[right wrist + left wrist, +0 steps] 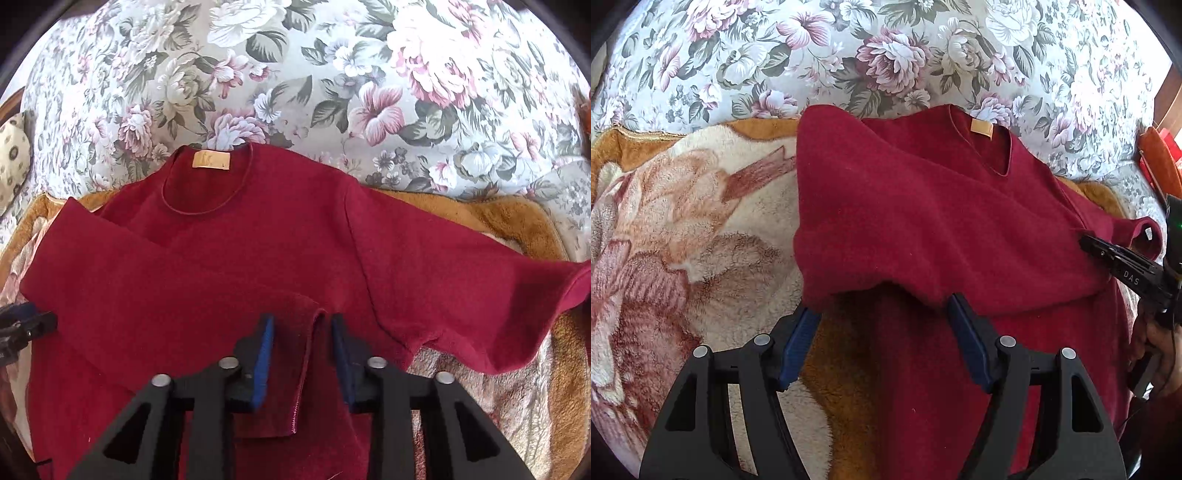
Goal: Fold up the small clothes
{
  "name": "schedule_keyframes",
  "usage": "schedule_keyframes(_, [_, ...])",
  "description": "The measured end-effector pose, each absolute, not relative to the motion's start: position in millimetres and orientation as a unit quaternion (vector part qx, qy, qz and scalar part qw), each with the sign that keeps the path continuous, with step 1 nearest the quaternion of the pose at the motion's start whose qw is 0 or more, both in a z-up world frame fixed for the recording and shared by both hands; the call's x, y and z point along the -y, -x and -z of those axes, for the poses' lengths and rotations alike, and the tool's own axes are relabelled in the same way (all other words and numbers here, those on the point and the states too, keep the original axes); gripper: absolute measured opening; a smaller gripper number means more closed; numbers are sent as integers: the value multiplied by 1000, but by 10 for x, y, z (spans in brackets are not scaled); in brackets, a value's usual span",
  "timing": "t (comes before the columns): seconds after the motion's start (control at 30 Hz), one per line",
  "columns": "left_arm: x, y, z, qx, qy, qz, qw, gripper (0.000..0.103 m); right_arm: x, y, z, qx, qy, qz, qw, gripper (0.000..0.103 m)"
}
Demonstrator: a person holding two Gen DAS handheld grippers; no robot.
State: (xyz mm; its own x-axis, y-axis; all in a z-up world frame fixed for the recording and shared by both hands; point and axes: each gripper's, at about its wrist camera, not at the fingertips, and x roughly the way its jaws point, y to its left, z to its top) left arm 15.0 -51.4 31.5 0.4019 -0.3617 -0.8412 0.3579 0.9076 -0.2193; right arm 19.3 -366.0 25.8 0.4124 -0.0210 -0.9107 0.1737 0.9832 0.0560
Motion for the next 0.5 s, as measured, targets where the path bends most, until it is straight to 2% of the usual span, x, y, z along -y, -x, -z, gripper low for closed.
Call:
schedule_keyframes(0.17, [380,-133,-722,-448,8,192,873,71,3851,-228,-578,-487,-105,51,865,5])
schedule_keyframes(0.3, [422,-239,-867,-429,9,189,883,71,3987,-341,-833,-444,-83,91,887,5])
schedule_keyframes(0.4, [587,-343,-808,-435,0,191,880,71,4165,-499,-763,-448,-100,107,882,5])
schedule_keyframes(0.5, [766,-435,-647,-457,-17,189,869,71,4242,-628,-511,-470,-61,156,867,5])
